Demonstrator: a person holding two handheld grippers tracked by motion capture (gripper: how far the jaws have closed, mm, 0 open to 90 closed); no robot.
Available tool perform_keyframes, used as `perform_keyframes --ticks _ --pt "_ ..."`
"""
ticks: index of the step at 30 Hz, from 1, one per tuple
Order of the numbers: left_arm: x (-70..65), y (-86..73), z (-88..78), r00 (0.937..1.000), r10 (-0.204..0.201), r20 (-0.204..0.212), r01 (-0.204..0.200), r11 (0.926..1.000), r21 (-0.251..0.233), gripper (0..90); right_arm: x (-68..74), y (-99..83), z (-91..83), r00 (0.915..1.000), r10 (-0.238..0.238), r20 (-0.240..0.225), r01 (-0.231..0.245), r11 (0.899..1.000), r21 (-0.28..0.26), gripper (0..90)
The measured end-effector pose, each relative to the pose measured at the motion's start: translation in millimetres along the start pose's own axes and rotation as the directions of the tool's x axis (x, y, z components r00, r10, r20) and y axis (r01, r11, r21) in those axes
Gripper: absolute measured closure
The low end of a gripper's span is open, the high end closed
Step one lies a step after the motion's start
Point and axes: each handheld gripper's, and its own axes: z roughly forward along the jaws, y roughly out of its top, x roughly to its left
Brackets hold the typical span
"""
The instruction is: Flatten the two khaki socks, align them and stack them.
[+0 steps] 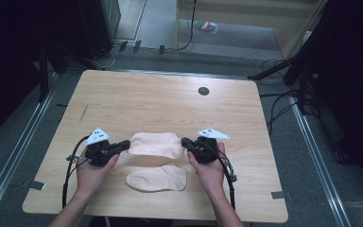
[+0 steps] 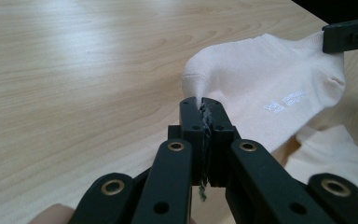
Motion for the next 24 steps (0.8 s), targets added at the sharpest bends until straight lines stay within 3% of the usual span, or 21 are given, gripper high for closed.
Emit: perform_keyframes --ticks 4,7,12,17,24 --pt "-8.1 -8.2 -9.9 0.9999 0.001 0.012 -0.001 1.0 0.006 90.0 5.2 -7.4 -9.6 0.9999 -0.008 -0.015 0.008 1.0 0.008 86.4" --pt "-20.4 -14.6 -17.9 0.9994 0.034 0.01 -0.034 0.9992 0.022 90.0 7.9 -15.0 -18.6 0.9996 -0.015 -0.024 0.015 1.0 0.006 86.4" --pt "-32.3 -22.8 -24.7 0.9987 0.046 0.018 -0.047 0.9979 0.043 90.0 10.1 -28.0 -28.7 0.9994 -0.009 -0.033 0.01 1.0 0.019 86.4" --pt "-40.1 -32.3 -26.0 0.9985 0.053 0.013 -0.054 0.996 0.072 90.0 11.7 -36.0 -35.7 0.9992 -0.008 -0.039 0.009 0.999 0.038 86.4" --pt "-49.0 -43.8 -30.2 0.998 0.063 0.01 -0.064 0.9918 0.111 90.0 15.7 -47.3 -41.0 0.9984 -0.041 -0.039 0.044 0.997 0.07 86.3"
